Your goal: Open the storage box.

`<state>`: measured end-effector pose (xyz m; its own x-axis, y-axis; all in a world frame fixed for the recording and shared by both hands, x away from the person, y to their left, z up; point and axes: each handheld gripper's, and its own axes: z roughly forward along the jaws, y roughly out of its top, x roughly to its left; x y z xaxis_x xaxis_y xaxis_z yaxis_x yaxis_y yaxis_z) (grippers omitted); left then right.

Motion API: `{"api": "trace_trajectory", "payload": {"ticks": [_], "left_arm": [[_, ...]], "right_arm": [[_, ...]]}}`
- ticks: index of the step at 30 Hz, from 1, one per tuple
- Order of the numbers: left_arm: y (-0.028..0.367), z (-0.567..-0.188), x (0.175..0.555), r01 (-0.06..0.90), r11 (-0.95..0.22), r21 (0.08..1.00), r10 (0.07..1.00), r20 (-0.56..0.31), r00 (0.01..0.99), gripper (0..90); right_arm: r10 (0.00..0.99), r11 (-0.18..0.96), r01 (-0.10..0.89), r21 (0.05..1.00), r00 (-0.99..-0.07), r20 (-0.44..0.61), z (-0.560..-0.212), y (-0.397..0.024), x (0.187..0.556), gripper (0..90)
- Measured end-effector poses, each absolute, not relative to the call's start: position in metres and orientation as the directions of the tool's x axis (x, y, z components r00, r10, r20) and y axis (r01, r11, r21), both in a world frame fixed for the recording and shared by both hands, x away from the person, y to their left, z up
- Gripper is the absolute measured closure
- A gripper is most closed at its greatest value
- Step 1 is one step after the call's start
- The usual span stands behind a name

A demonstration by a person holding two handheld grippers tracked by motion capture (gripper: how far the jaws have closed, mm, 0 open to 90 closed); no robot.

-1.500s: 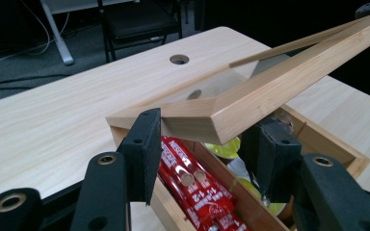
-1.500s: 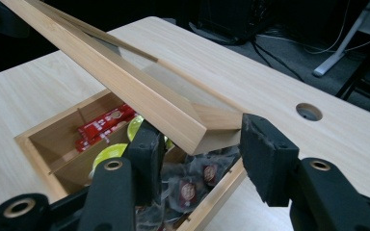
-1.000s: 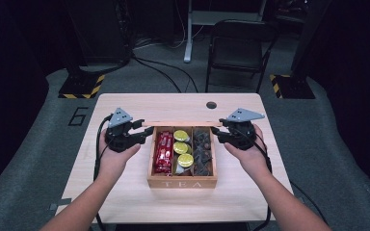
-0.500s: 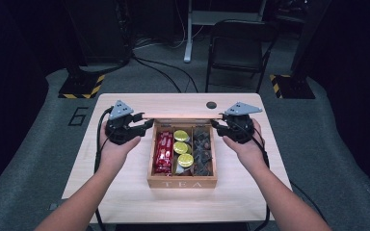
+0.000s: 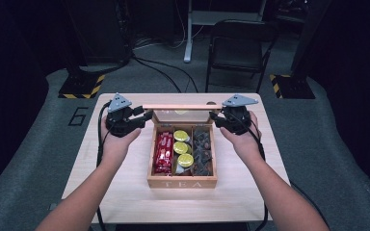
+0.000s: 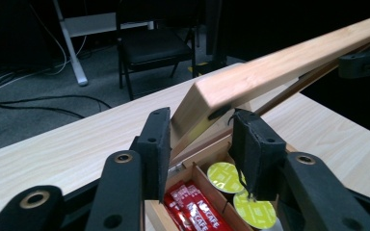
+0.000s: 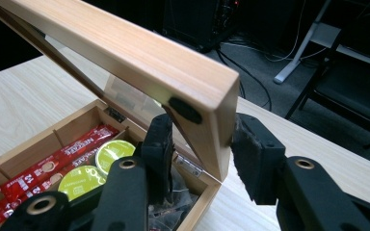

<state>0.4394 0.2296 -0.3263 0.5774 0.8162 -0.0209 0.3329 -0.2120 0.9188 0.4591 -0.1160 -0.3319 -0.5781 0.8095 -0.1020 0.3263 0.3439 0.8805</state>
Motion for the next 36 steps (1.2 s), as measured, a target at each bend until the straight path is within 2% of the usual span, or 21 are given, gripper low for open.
{"api": "trace_trajectory", "payload": {"ticks": [19, 36], "left_arm": [[0.216, -0.339, 0.466, 0.341, -0.252, 0.906, 0.854, 0.042, 0.519, 61.3], [0.219, -0.339, 0.481, 0.358, -0.197, 0.913, 0.863, -0.011, 0.505, 63.3]], "right_arm": [[0.825, 0.315, 0.339, 0.887, -0.559, -0.080, -0.329, -0.115, 0.474, 59.3], [0.840, 0.286, 0.352, 0.891, -0.539, -0.057, -0.336, -0.113, 0.491, 58.6]]}}
